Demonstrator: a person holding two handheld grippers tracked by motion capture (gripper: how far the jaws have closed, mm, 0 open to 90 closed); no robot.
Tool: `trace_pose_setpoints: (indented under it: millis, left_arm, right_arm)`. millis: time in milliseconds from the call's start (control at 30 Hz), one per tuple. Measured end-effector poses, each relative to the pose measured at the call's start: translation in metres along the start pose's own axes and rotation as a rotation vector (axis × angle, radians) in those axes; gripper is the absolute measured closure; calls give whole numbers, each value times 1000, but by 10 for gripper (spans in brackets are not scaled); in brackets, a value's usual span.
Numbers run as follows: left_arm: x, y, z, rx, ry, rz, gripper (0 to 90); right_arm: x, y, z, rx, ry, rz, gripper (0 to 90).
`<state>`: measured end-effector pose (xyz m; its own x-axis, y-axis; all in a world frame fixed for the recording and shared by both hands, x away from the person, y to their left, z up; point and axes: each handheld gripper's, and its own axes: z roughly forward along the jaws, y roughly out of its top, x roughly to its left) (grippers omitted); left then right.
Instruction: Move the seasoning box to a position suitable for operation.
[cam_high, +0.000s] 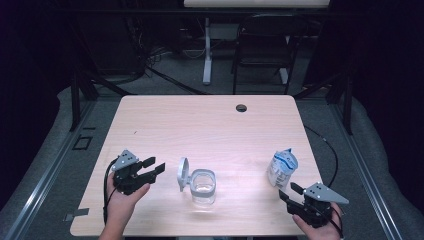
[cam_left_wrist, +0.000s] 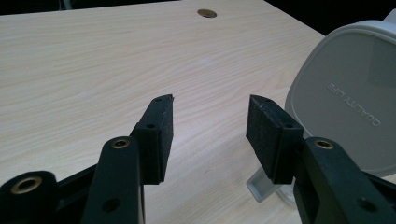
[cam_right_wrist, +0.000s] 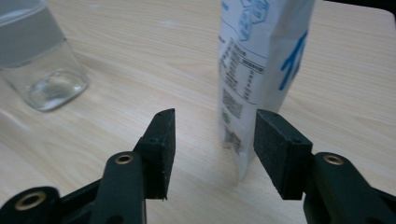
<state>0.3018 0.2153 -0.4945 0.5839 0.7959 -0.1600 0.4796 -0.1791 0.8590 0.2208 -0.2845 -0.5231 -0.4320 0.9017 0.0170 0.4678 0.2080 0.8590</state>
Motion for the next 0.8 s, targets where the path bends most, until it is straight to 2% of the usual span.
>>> trace_pose_setpoints:
  millis: [200,400,467,533,633,800]
  left_arm:
    - [2,-1,-1,-4,2,-10,517]
    - [3,0,-3,-8,5,-11,515]
    - [3,0,-3,-7,4,-13,515]
    - [4,-1,-2,-6,4,-15,515]
    - [5,-1,-2,-1,5,-19,515]
    - [5,-1,-2,-7,8,-21,515]
  right_arm:
    - [-4,-4,12,10,-41,44,416]
    - [1,-3,29,29,-59,24,378]
    - [3,-2,33,41,-91,7,370]
    - [2,-2,36,33,-111,12,371]
    - [0,-3,40,22,-114,34,372]
    - [-4,-3,47,26,-119,29,372]
